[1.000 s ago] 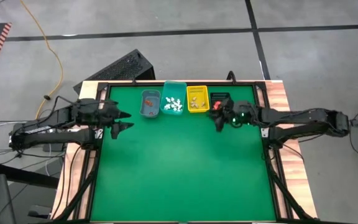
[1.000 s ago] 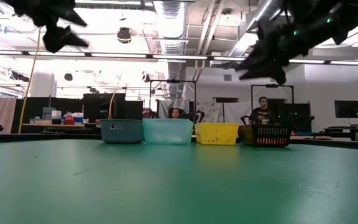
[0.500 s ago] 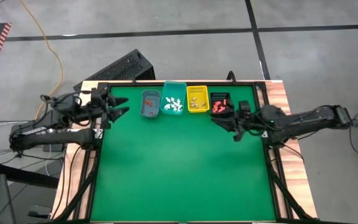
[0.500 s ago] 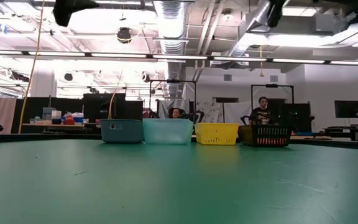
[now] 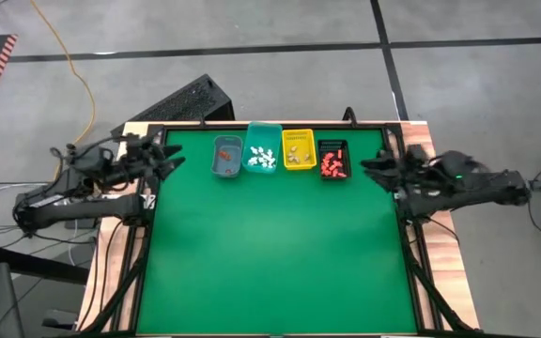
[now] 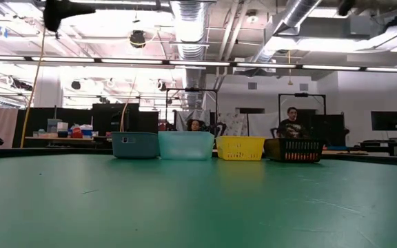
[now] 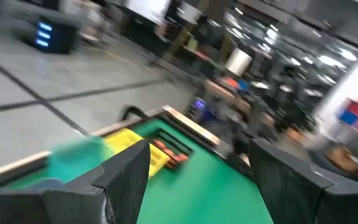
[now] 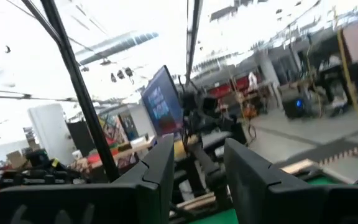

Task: Sort Halloween decoration
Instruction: Return to Home Position

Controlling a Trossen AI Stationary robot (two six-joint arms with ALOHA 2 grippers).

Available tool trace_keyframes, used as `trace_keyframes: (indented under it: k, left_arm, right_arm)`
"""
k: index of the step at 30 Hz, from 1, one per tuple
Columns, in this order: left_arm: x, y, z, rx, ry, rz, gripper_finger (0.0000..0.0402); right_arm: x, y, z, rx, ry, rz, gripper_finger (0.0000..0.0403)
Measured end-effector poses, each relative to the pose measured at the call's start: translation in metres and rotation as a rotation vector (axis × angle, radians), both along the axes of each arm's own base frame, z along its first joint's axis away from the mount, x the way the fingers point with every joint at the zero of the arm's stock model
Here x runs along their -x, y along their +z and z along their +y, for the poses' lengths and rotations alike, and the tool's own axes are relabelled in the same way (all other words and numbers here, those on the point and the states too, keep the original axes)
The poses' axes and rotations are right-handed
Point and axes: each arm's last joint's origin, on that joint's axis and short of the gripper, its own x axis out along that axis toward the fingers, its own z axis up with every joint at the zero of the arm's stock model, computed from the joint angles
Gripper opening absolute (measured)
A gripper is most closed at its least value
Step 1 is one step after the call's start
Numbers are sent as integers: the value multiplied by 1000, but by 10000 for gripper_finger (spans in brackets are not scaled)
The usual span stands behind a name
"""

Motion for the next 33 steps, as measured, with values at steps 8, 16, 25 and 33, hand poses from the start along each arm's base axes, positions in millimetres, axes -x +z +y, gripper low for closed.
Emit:
trace_keyframes:
  k: [8, 16, 25, 33]
  left_arm:
    - [29, -8, -6, -22, 33, -49, 261]
    - [33, -41, -9, 7, -39, -84, 261]
    - [25, -70, -8, 47, -84, -50, 261]
    - [18, -83, -9, 6, -173, 4, 261]
  right_arm:
    - [51, -15, -5, -7, -47, -8, 134]
    - [49, -30, -5, 6, -59, 37, 134]
    - [27, -71, -4, -8, -76, 148, 134]
    - [7, -115, -2, 18, -89, 247, 134]
